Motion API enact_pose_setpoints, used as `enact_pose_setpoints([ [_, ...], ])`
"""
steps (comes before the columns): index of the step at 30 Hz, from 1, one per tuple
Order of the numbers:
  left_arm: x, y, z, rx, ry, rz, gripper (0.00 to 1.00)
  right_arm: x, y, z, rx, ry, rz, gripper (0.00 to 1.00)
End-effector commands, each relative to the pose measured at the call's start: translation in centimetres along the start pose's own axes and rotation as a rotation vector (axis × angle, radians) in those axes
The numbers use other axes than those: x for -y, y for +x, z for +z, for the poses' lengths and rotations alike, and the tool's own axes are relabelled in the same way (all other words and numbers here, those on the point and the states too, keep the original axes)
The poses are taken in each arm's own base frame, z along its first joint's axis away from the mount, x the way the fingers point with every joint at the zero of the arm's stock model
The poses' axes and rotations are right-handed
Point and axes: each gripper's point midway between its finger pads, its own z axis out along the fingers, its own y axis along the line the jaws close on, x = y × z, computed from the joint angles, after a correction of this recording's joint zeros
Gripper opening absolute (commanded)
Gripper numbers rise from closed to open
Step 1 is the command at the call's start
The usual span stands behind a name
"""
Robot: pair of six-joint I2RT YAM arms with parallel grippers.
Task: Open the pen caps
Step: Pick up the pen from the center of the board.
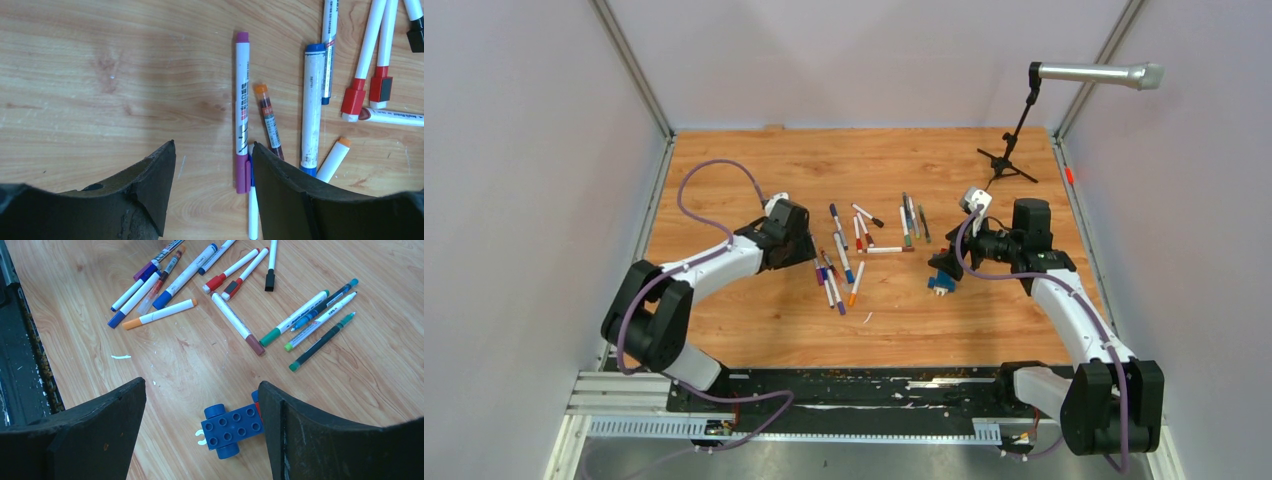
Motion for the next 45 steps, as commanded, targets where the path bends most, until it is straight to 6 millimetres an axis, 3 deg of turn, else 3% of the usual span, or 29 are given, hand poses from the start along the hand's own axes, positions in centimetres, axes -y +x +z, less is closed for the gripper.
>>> enact_pose_setpoints([
  [1,2.3,-1.1,0.9,0.014,0.038,-0.002,0.64,0.0,-0.7,0.2,0.035,-0.026,-0.046,0.82],
  [10,2.9,-0.2,3.2,-0.050,0.023,0.037,0.58,0.0,-0.7,0.2,0.035,-0.026,-0.045,0.82],
  [24,1.3,1.2,5.0,-0.105,-0.062,0.093,0.45,0.0,-0.8,0.2,0.037,-0.033,-0.044,0.82],
  [38,-0.8,1.7,5.4,-0.141,-0.164,0.199,0.38,-0.1,-0.8,0.2,0.037,-0.034,-0.043,0.82],
  [45,-2.1,1.0,4.8,-0.123,-0.223,0.254,0.25,-0.1,-0.8,0.2,0.038,-0.033,-0.045,0.82],
])
